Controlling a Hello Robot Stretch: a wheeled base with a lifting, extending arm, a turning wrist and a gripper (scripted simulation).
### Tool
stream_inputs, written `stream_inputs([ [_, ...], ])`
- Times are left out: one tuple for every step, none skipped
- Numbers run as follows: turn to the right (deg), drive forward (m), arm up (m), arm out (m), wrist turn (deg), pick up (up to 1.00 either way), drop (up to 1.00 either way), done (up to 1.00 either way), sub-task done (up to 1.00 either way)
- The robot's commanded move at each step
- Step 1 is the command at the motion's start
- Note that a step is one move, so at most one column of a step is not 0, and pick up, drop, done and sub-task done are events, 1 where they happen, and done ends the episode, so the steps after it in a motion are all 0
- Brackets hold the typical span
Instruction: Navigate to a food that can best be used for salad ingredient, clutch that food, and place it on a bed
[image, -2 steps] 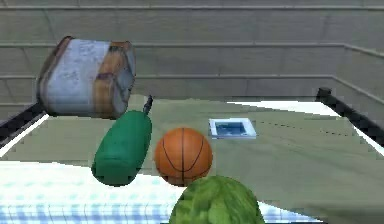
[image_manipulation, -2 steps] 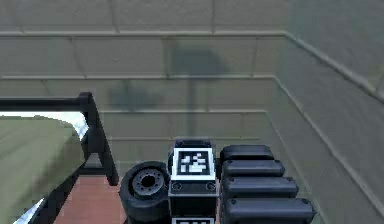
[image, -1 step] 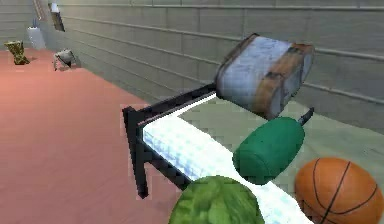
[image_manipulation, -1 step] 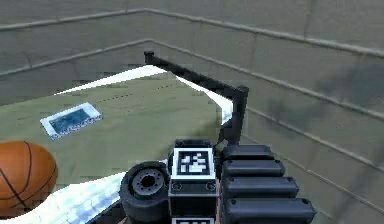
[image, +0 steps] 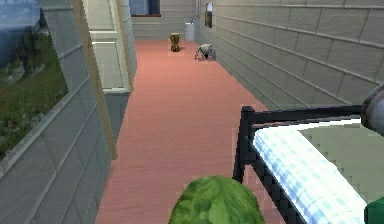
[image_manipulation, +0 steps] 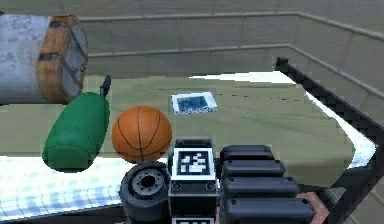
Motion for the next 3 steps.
stream_inputs([
  [0.0, 0.00, 0.00, 0.48, 0.0, 0.00, 0.00, 0.00, 0.00],
  [0.0, 0.00, 0.00, 0.00, 45.0, 0.00, 0.00, 0.00, 0.00],
  [0.0, 0.00, 0.00, 0.00, 45.0, 0.00, 0.00, 0.00, 0.00],
])
